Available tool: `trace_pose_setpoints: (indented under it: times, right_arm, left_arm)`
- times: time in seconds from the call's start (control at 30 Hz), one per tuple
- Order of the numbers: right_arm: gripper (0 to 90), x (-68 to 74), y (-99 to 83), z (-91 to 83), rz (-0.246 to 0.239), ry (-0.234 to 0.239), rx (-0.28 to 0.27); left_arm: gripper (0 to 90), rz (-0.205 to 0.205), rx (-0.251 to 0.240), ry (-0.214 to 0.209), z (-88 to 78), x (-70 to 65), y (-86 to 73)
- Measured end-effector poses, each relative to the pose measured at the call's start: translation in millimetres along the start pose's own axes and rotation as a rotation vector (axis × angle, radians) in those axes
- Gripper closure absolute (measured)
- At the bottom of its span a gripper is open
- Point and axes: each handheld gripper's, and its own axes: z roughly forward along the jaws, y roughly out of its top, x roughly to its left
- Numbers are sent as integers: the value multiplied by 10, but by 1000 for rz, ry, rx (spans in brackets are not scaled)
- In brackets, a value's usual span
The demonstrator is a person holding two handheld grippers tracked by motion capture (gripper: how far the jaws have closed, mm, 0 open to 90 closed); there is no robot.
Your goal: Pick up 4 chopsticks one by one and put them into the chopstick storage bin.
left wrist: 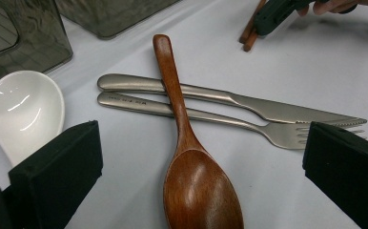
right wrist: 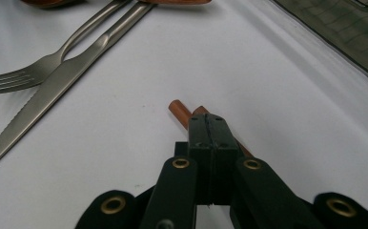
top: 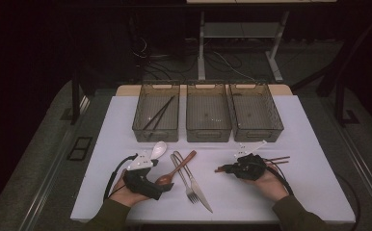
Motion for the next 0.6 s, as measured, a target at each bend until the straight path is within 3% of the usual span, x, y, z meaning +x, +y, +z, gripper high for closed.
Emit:
trace_pose_setpoints:
  times: [0.23,0.37,0.6]
  right_arm:
    - [899,-40,19,18,5,1,-9]
    - [899,-56,35,-69,4,7,-31]
    - [899,-310,-55,-349,70,-44,-66]
  left_arm:
    - [0,1,-1,-2,2,-6,2]
    - [0,4,-1,-1,-5,-6,3]
    - [0,4,0,-4,-5,-4,1]
